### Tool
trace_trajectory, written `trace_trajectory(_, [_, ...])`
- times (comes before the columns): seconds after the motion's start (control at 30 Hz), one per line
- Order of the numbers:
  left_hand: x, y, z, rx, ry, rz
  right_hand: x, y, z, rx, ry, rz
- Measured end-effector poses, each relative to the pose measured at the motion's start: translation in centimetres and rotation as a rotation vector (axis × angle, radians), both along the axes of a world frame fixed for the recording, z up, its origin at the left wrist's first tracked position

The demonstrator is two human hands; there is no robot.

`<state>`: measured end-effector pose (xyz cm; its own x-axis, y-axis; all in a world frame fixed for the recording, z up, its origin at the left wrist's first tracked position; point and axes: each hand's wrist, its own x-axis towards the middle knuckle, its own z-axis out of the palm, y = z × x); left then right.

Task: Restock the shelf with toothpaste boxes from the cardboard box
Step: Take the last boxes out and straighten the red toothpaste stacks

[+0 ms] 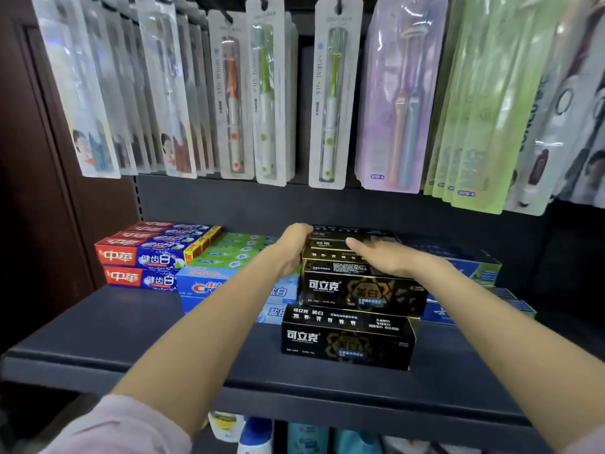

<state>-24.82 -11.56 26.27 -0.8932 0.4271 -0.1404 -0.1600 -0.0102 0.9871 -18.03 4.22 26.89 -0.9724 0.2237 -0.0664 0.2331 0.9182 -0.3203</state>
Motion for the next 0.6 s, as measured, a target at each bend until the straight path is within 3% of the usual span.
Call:
trace_trajectory(0.13, [-0.2,0.0,-0.5,0.062,-0.008,-0.011,-0.4,-1.2,0.3,-0.083,-0.022,0.039])
trace_trajectory(0.3, [1.1,-0.1,-0.1,-0.036,0.08,0.043,1.1,-1.3,1.3,-0.19,0.043,0.119])
trace_trajectory(0.47, [2.7,-0.6,-0.4,-0.378,0.522,0.194,4.7,0.8,0.4,-0.018,0.253,0.1])
trace_trajectory(0.6, [5.4,-1.4,-1.9,-0.396,0.586,0.275,8.2,1.6,-1.9,-0.048,0.222,0.006])
